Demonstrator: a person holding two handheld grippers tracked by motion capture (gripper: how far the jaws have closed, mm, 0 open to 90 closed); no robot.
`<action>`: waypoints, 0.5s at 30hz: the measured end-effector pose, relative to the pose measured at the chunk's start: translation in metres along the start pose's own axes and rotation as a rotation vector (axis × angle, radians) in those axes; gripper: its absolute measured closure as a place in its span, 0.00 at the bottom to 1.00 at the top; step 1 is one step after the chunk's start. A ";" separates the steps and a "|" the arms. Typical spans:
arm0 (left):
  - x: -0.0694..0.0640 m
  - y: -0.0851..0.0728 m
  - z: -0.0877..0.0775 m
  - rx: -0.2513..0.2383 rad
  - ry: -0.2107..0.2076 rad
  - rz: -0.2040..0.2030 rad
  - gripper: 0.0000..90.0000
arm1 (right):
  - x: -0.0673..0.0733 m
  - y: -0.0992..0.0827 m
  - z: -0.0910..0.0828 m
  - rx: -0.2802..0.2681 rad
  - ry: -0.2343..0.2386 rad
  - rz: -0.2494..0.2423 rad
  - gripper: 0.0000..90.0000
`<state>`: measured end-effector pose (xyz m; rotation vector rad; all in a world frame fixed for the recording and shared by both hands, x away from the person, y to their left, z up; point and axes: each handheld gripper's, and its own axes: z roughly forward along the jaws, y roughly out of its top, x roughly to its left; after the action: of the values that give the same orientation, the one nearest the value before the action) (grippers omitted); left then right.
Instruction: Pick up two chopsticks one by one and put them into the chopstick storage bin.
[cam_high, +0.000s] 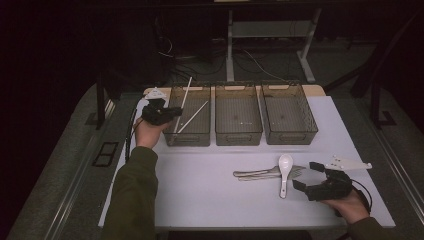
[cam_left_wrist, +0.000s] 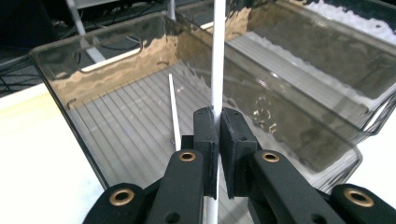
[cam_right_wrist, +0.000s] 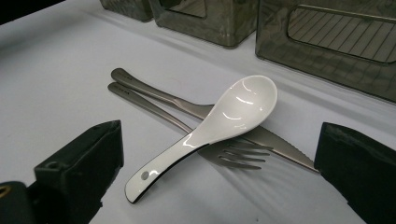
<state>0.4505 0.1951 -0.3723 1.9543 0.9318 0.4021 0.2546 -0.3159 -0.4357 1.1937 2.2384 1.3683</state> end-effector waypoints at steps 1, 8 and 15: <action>0.000 0.000 0.001 0.001 0.004 -0.002 0.93 | 0.000 0.000 0.000 0.000 0.000 0.000 0.01; -0.001 0.001 0.014 0.027 0.026 -0.008 0.93 | 0.000 0.000 0.000 0.001 0.001 0.001 0.01; -0.001 0.000 0.028 0.070 0.065 -0.024 0.92 | 0.000 0.000 0.000 -0.002 0.002 0.003 0.01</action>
<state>0.4670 0.1777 -0.3870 2.0020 1.0220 0.4265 0.2547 -0.3163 -0.4358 1.1954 2.2375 1.3728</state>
